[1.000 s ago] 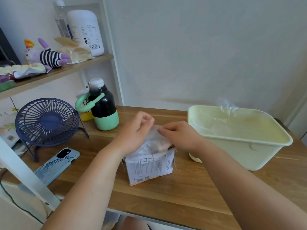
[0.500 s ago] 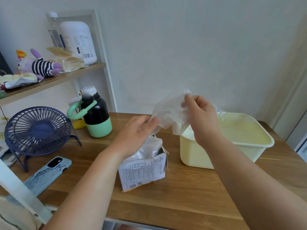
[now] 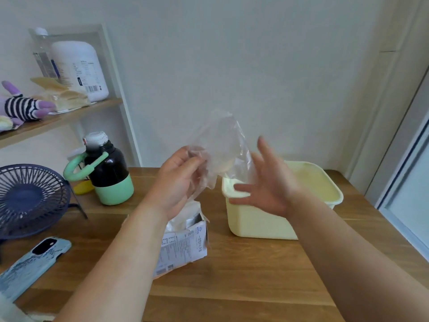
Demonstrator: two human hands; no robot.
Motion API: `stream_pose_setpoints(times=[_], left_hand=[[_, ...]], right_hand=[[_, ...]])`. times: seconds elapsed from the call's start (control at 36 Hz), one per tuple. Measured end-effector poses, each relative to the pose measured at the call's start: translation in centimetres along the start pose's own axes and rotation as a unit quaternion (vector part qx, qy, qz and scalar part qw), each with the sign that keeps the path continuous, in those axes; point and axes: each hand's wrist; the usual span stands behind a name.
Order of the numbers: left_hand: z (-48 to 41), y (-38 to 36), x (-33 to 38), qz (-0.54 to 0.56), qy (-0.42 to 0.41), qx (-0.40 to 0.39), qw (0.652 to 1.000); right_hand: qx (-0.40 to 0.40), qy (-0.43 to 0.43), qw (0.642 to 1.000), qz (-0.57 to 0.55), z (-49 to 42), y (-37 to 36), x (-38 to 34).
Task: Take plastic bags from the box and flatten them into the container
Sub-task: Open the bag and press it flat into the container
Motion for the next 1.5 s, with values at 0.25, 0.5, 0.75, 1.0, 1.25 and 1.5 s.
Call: stream_pose_setpoints(times=[0.25,0.5,0.75,1.0,1.25,1.5], left_hand=[[-0.6,-0.1,-0.3,-0.115,-0.027,0.042,0.992],[-0.9,-0.6,-0.6,-0.052,-0.003,0.035,0.998],[-1.5,1.2,-0.7,0.074,0.106,-0.156,0.979],[-2.4,-0.1,0.2,-0.081,0.046,-0.005,0.996],[-4.4,-1.2,2.6,-0.327,-0.230,0.316,0.860],[-6.5,-5.6,-2.1,-0.583,-0.137,-0.073,0.798]], right_hand=[[-0.012,0.098,0.994,-0.039,0.5,0.2,-1.0],[-0.044,0.006,0.999,-0.009,0.9,1.1,-1.2],[-0.007,0.082,0.997,-0.003,0.4,1.7,-0.9],[0.050,0.137,0.984,0.098,0.5,2.2,-1.9],[0.175,0.232,0.930,0.226,-0.1,5.0,-2.8],[0.230,0.114,0.873,0.415,-0.5,9.7,-2.0]])
Point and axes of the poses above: each hand's wrist, its own z-axis away from the middle knuckle, its own y-axis out of the back of the hand, x = y × z, and after that the axes turned 9 degrees about y, right-handed
